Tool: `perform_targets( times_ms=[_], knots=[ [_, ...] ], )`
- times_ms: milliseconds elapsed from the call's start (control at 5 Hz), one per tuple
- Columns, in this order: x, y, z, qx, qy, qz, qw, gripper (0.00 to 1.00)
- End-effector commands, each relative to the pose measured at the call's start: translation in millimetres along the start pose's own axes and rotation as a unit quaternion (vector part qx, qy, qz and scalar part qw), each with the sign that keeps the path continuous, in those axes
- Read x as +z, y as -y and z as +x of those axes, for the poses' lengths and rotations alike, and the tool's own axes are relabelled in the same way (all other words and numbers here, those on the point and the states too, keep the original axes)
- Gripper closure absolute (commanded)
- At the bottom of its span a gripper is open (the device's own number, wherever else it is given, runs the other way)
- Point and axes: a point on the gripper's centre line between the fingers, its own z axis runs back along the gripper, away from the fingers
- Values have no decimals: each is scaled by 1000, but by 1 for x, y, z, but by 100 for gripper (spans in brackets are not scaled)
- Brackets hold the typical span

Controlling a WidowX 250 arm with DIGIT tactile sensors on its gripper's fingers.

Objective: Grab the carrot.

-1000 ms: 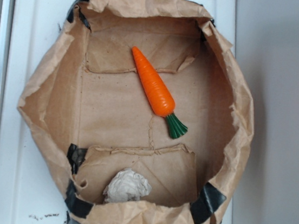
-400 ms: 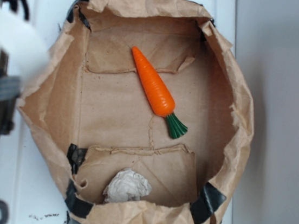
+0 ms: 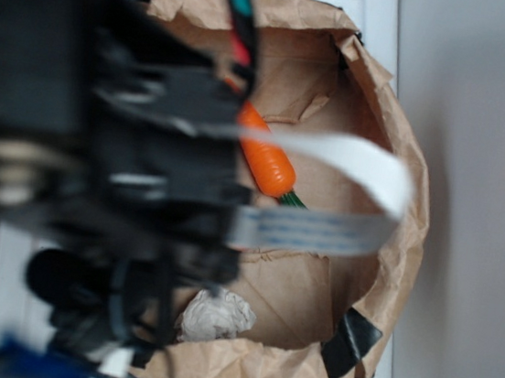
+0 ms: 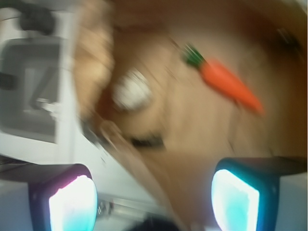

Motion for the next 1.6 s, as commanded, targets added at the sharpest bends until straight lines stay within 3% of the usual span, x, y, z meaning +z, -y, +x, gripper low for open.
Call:
perform_targets(
  times_ms=[0, 200, 800, 1000, 1400],
  knots=[
    [-10, -26, 41, -197, 47, 3, 979, 0],
    [-21, -44, 42, -149, 31, 33, 988, 0],
    [-21, -44, 42, -149, 31, 33, 988, 0],
    [-45, -58, 30, -203, 49, 42, 977, 0],
    [-87, -82, 32, -261, 50, 66, 962, 0]
  ],
)
